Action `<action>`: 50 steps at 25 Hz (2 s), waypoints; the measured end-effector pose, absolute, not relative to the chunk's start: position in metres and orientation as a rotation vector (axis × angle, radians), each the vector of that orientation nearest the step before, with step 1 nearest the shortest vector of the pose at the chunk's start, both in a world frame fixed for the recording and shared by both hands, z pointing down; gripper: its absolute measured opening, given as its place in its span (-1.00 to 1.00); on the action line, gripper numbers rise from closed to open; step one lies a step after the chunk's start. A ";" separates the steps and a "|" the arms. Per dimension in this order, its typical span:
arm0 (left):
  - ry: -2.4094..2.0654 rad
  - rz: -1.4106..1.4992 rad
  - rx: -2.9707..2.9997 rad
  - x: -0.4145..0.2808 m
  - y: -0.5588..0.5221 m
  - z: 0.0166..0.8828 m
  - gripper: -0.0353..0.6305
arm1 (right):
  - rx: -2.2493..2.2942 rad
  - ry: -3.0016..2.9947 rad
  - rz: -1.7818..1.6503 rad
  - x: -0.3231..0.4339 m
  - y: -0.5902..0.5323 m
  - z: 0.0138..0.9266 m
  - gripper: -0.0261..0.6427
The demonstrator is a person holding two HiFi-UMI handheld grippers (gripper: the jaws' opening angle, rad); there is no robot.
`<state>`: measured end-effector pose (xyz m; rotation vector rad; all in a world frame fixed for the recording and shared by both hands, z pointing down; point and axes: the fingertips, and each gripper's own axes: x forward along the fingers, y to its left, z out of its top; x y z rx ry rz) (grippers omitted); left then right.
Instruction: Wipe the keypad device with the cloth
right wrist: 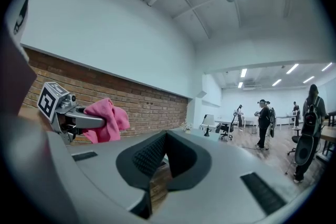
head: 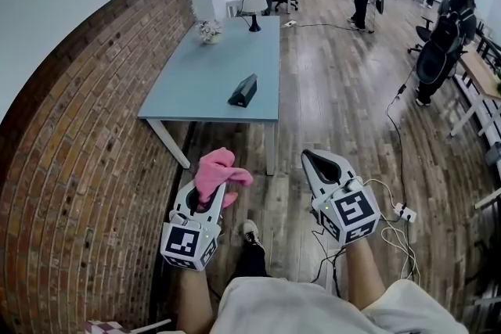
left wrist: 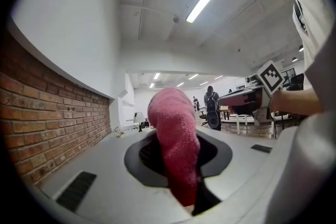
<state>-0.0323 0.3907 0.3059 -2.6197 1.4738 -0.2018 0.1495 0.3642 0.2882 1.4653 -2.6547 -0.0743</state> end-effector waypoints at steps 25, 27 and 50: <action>1.444 -0.204 -2.686 -0.106 0.108 0.306 -0.51 | 1.547 -2.595 0.038 0.083 0.091 0.294 -0.90; 1.442 -0.205 -2.692 -0.110 0.097 0.309 -0.51 | 1.550 -2.584 0.056 0.079 0.081 0.299 -0.90; 1.447 -0.236 -2.740 -0.126 0.019 0.336 -0.51 | 1.519 -2.497 0.157 0.063 0.002 0.340 -0.90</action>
